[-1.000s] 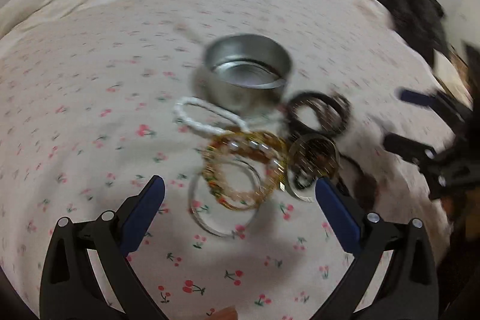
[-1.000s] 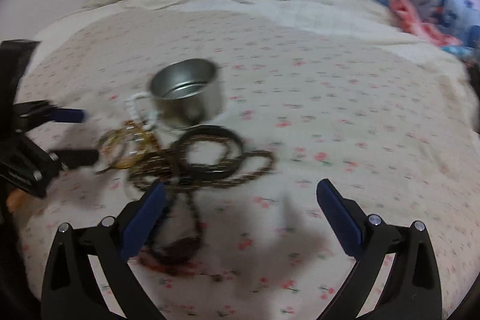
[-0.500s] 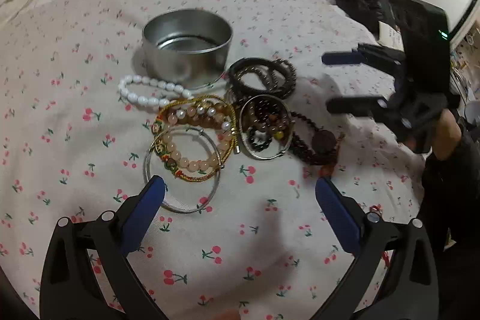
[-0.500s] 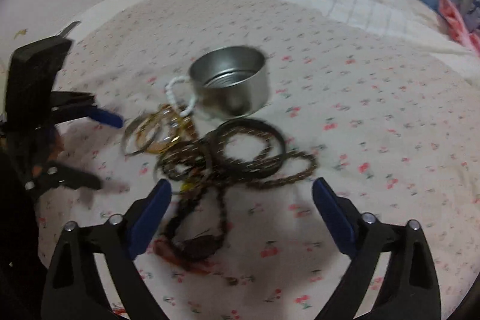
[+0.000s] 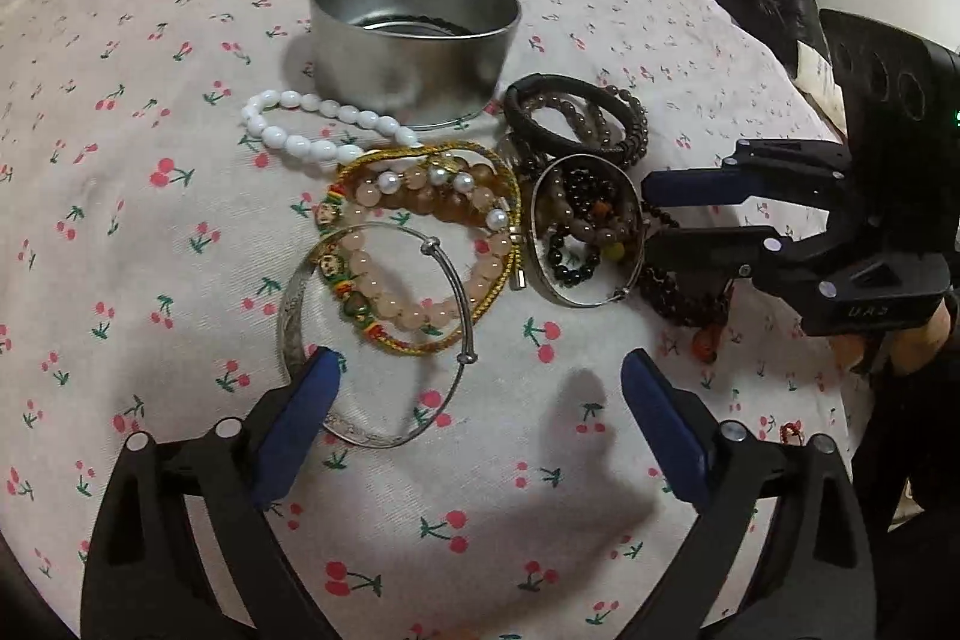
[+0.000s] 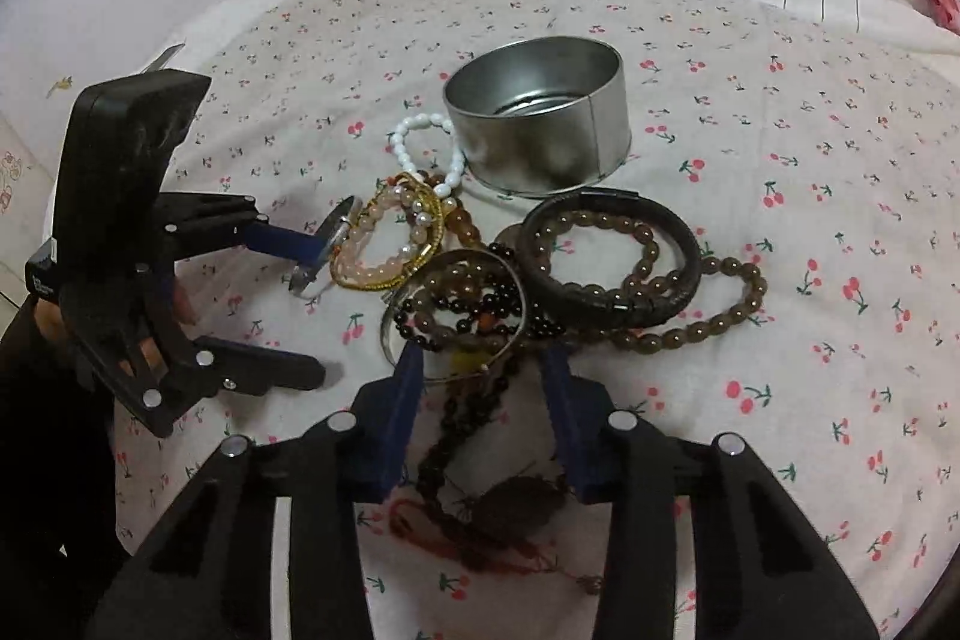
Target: Organize jewelry
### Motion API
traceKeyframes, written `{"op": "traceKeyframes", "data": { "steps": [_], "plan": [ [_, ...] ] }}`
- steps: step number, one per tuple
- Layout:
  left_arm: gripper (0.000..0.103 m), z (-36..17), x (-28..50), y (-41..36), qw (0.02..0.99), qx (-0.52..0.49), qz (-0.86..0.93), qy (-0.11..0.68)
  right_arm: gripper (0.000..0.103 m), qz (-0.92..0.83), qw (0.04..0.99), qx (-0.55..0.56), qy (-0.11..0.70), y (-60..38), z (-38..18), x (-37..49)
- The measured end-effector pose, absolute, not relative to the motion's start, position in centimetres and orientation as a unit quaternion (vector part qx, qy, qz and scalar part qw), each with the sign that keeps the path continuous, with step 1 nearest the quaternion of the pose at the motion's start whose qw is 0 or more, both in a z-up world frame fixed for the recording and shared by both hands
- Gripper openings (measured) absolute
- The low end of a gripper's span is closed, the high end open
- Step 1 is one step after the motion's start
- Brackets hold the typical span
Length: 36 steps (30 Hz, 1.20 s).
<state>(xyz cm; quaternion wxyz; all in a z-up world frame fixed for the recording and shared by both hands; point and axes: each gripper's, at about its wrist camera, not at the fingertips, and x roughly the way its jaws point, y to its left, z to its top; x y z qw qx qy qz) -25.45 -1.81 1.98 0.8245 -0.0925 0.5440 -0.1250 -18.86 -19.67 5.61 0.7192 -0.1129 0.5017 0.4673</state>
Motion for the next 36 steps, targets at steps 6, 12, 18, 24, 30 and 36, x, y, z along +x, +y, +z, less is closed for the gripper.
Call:
{"op": "traceKeyframes", "data": {
  "steps": [6,12,18,24,30,36],
  "plan": [
    [0.073,1.4,-25.1,-1.9,0.828,-0.078,-0.098,0.547,0.033,0.461,0.712,-0.101,0.519,-19.1,4.5,-18.9],
    [0.038,1.5,-24.9,0.4,0.831,-0.110,-0.066,0.542,0.018,0.461,0.725,-0.087,0.505,-18.2,4.5,-19.4],
    [0.017,2.0,-25.0,-0.4,0.835,-0.094,-0.075,0.537,0.010,0.469,0.729,-0.085,0.491,-18.5,5.5,-19.9],
    [0.012,3.3,-25.0,-0.3,0.846,-0.111,-0.086,0.515,0.008,0.479,0.735,-0.056,0.476,-19.4,6.7,-19.6],
    [0.011,4.9,-25.2,0.5,0.853,-0.154,-0.111,0.487,0.008,0.490,0.735,-0.020,0.468,-20.4,8.0,-19.1],
    [0.012,2.8,-25.3,-0.4,0.816,-0.124,-0.121,0.552,0.008,0.494,0.727,-0.028,0.476,-20.1,7.7,-19.4]
  ]
}}
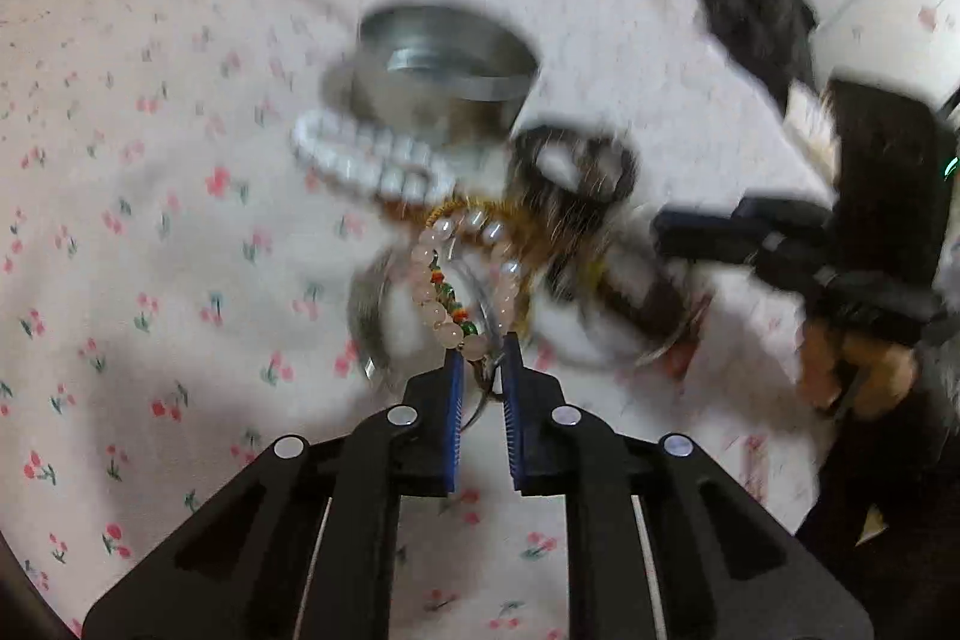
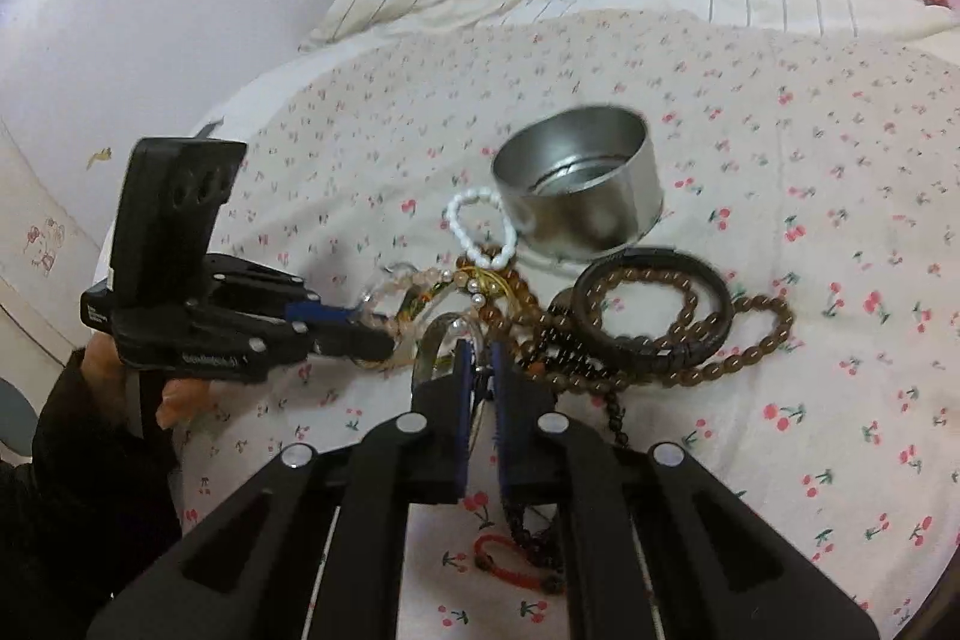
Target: Organize jewelry
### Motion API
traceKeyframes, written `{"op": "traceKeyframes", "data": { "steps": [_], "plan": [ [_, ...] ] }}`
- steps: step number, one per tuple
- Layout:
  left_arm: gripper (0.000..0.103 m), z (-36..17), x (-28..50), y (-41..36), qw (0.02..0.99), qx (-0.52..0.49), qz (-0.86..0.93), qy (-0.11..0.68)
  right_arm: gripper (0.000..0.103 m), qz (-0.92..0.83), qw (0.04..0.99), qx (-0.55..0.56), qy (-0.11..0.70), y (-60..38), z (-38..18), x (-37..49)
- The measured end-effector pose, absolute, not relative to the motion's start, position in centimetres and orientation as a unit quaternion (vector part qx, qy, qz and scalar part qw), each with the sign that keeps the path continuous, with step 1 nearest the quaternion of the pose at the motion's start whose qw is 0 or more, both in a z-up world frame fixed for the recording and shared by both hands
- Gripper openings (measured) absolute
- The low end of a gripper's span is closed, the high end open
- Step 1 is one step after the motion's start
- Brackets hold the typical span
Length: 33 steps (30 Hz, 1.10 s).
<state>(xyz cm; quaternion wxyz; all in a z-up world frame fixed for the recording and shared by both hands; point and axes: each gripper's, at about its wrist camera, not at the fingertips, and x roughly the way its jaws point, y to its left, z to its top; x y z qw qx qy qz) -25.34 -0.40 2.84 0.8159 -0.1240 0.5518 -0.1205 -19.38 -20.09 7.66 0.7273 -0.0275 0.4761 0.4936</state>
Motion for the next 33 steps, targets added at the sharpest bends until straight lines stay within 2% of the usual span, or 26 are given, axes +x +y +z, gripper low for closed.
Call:
{"op": "traceKeyframes", "data": {
  "steps": [2,8,18,26,33],
  "plan": [
    [0.014,1.5,-25.2,-0.8,0.800,-0.109,-0.120,0.577,0.008,0.496,0.720,-0.045,0.483,-19.6,7.1,-19.8],
    [0.015,2.0,-25.3,-1.1,0.802,-0.103,-0.119,0.576,0.008,0.495,0.710,-0.062,0.497,-19.2,6.0,-20.2],
    [0.004,5.8,-26.3,0.7,0.837,-0.136,-0.135,0.512,0.008,0.493,0.723,-0.031,0.483,-20.1,7.0,-19.5],
    [0.004,5.6,-26.4,0.4,0.834,-0.122,-0.139,0.519,0.008,0.499,0.717,-0.013,0.486,-20.4,7.2,-19.2],
    [0.004,9.0,-26.9,1.9,0.862,-0.179,-0.150,0.450,0.008,0.511,0.717,0.043,0.473,-21.6,8.9,-18.2]
  ]
}}
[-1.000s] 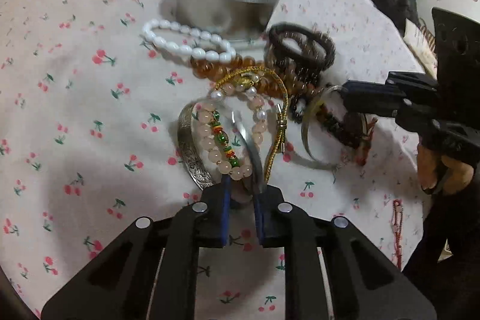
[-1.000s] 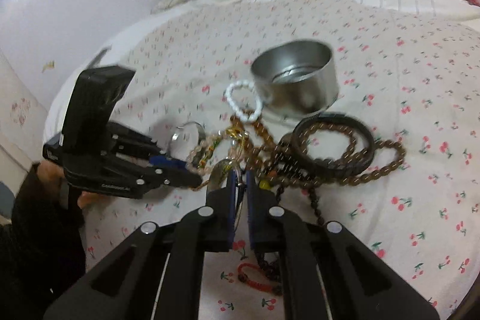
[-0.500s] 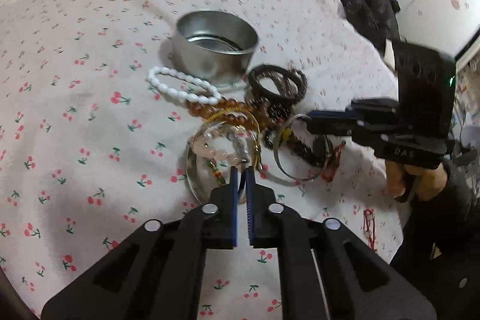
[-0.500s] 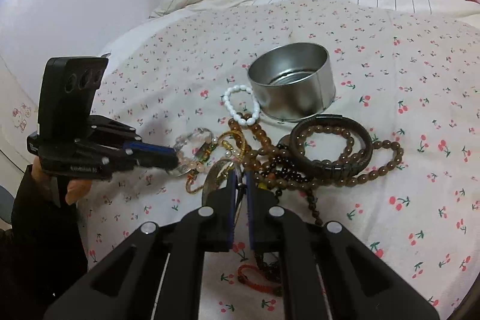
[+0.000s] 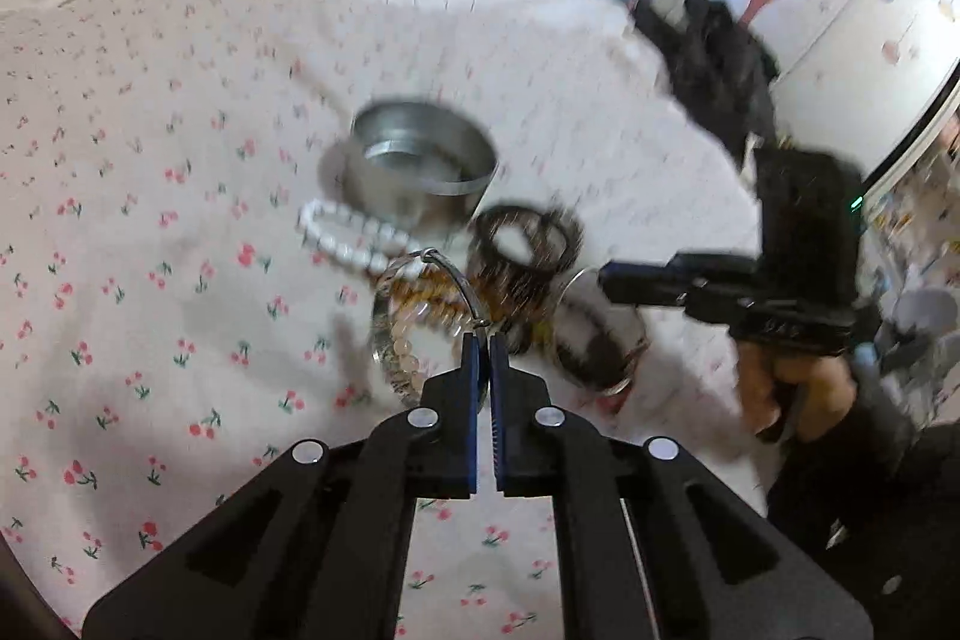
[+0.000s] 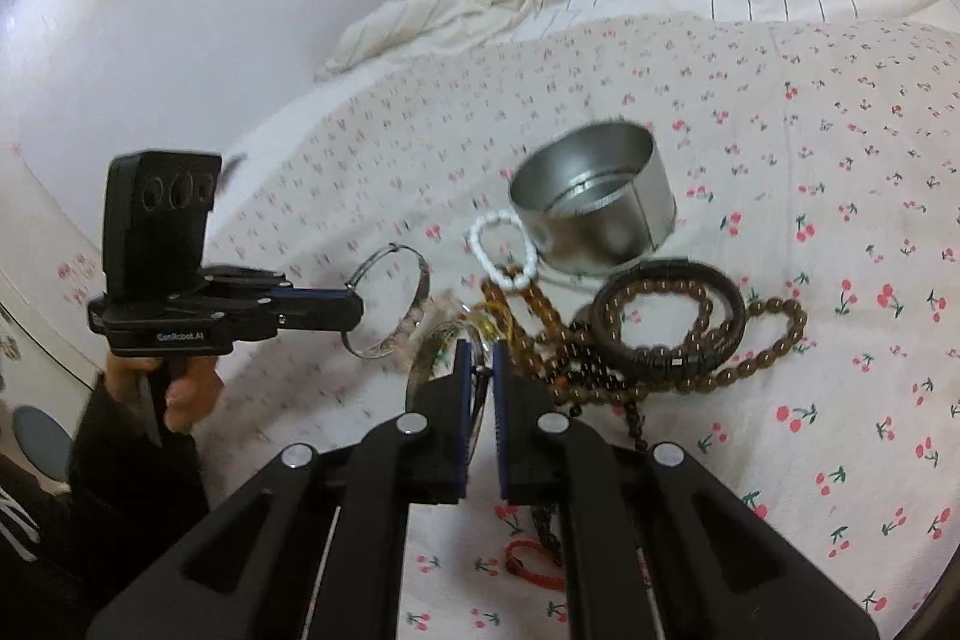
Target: Organize jewelry
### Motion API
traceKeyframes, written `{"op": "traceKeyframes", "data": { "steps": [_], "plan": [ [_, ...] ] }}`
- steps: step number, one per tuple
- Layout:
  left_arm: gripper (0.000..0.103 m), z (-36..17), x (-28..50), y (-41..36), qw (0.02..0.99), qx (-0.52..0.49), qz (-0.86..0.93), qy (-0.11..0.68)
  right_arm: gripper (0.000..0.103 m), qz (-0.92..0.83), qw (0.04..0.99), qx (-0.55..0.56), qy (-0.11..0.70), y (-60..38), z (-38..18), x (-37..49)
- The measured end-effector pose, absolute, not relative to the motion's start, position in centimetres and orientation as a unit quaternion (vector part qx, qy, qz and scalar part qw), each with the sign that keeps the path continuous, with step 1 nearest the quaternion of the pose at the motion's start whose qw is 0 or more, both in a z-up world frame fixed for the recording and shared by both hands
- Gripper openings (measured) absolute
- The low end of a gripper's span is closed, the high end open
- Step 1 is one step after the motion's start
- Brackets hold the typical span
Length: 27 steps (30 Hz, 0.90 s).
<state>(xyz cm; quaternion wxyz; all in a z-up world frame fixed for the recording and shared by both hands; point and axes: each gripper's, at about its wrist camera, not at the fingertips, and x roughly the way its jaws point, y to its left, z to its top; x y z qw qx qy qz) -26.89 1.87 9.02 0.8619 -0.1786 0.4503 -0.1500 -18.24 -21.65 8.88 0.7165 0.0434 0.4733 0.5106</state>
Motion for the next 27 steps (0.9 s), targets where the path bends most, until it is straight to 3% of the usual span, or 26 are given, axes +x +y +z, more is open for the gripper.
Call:
{"op": "traceKeyframes", "data": {
  "steps": [12,20,23,24,25,27],
  "plan": [
    [0.004,13.2,-21.2,2.2,0.878,-0.184,-0.187,0.401,0.008,0.482,0.767,0.018,0.422,-19.1,13.0,-13.7],
    [0.005,9.2,-14.7,3.1,0.877,-0.205,-0.167,0.402,0.008,0.425,0.805,-0.044,0.412,-14.5,11.8,-9.1],
    [0.021,7.1,-13.8,3.3,0.869,-0.205,-0.147,0.425,0.010,0.421,0.785,-0.059,0.451,-13.0,9.4,-8.2],
    [0.046,6.5,-13.8,3.3,0.867,-0.200,-0.132,0.437,0.019,0.421,0.780,-0.064,0.458,-12.8,9.0,-8.4],
    [0.061,6.4,-13.9,3.5,0.868,-0.196,-0.117,0.441,0.040,0.422,0.777,-0.064,0.462,-12.8,8.7,-8.4],
    [0.065,6.9,-14.6,3.9,0.878,-0.192,-0.100,0.427,0.045,0.418,0.785,-0.045,0.455,-14.1,9.0,-8.5]
  ]
}}
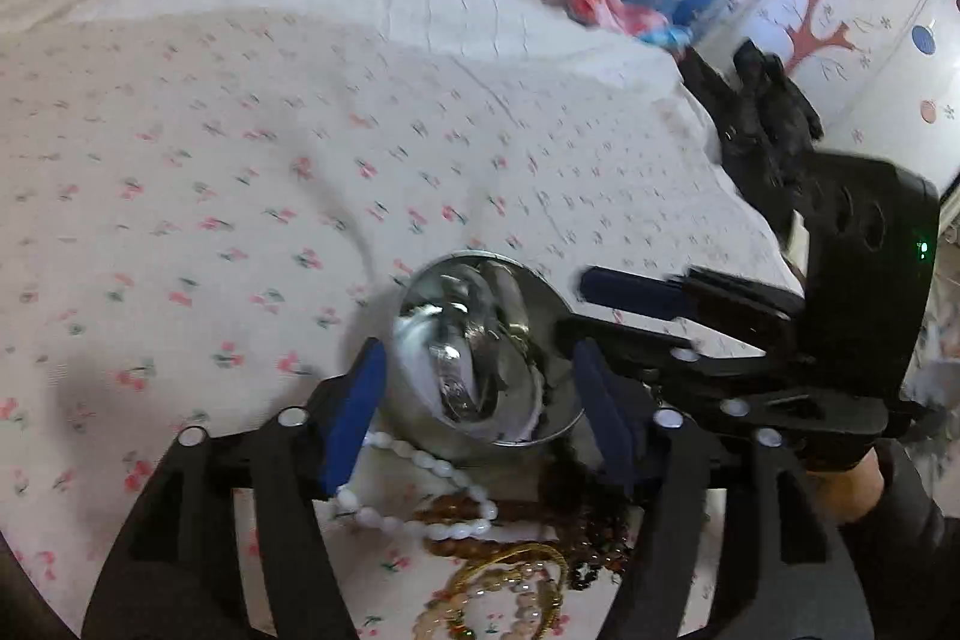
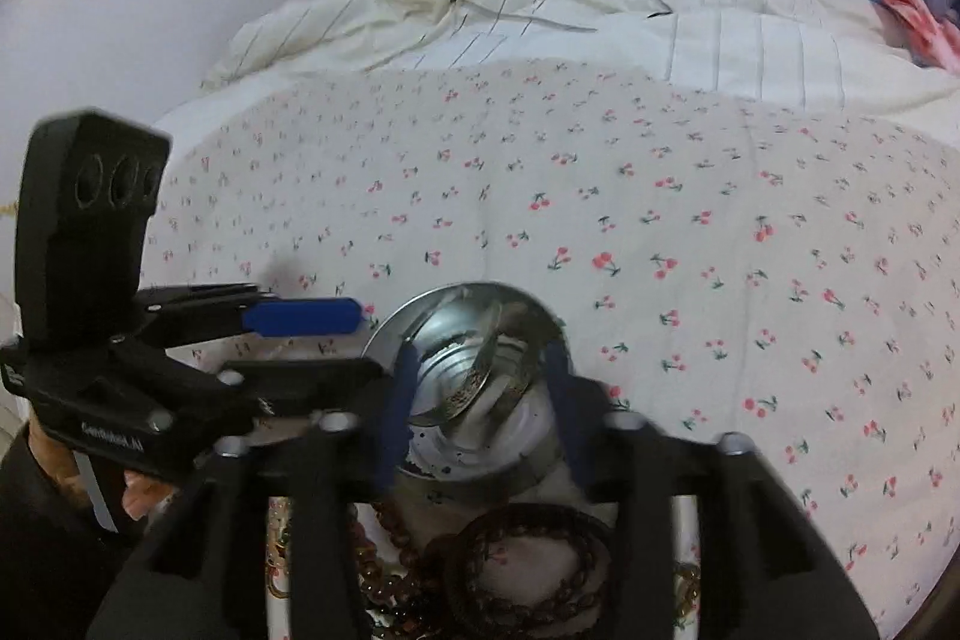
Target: Organize jewelry
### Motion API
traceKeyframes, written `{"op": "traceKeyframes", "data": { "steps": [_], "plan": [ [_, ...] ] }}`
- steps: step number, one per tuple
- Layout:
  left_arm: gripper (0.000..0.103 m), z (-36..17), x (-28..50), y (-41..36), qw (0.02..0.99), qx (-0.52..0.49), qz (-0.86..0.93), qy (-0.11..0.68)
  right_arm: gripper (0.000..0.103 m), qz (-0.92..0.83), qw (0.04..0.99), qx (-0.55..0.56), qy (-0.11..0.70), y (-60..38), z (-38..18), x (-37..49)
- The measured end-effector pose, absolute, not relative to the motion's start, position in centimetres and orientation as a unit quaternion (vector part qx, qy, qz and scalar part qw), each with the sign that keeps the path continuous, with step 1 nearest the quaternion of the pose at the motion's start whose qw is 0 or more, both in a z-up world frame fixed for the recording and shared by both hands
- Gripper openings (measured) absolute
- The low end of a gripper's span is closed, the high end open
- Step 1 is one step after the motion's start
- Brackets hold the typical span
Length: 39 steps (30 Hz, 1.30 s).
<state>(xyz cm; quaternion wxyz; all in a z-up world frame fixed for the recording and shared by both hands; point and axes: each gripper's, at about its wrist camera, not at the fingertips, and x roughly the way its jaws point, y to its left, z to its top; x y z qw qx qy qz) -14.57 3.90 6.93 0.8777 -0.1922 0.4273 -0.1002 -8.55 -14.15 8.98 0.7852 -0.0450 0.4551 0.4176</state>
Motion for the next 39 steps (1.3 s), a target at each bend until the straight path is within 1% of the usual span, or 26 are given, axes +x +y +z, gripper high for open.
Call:
{"op": "traceKeyframes", "data": {
  "steps": [3,4,6,9,11,16,25,27,29,31,33,36,39],
  "plan": [
    [0.073,8.3,-16.2,3.9,0.887,-0.168,-0.074,0.424,0.047,0.429,0.782,0.007,0.453,-17.2,10.3,-9.4],
    [0.075,9.0,-17.3,3.4,0.895,-0.143,-0.058,0.418,0.051,0.430,0.781,0.014,0.453,-17.9,10.7,-9.8],
    [0.078,9.7,-19.0,2.3,0.908,-0.088,-0.022,0.410,0.052,0.442,0.776,0.016,0.449,-19.9,11.1,-11.8],
    [0.079,9.2,-21.2,-0.2,0.907,-0.003,0.010,0.420,0.052,0.451,0.770,0.018,0.451,-21.9,10.8,-14.4],
    [0.079,8.4,-22.2,-1.3,0.902,0.023,0.022,0.431,0.052,0.448,0.764,0.036,0.463,-23.1,9.9,-15.4],
    [0.078,7.6,-23.5,-2.4,0.895,0.031,0.043,0.443,0.052,0.444,0.757,0.038,0.477,-23.0,9.0,-15.5],
    [0.079,7.0,-23.7,-1.9,0.891,0.048,0.070,0.445,0.052,0.433,0.763,0.012,0.480,-22.8,7.9,-15.5],
    [0.079,6.9,-23.6,-2.0,0.889,0.058,0.078,0.448,0.056,0.431,0.764,0.010,0.479,-23.0,7.8,-15.4],
    [0.079,6.7,-23.6,-2.3,0.887,0.065,0.078,0.451,0.058,0.429,0.767,0.008,0.477,-23.1,7.8,-15.3],
    [0.079,6.6,-23.6,-2.0,0.884,0.050,0.059,0.460,0.058,0.421,0.774,-0.004,0.473,-23.2,7.9,-15.1],
    [0.079,6.9,-23.8,-0.9,0.885,-0.001,0.022,0.465,0.058,0.402,0.784,-0.016,0.473,-23.7,8.0,-14.4],
    [0.080,7.3,-24.5,2.4,0.881,-0.104,-0.011,0.462,0.058,0.379,0.791,-0.007,0.481,-25.1,7.7,-12.6],
    [0.080,7.0,-25.0,4.5,0.878,-0.160,-0.016,0.451,0.058,0.376,0.787,-0.014,0.488,-25.5,7.2,-11.4]
  ]
}}
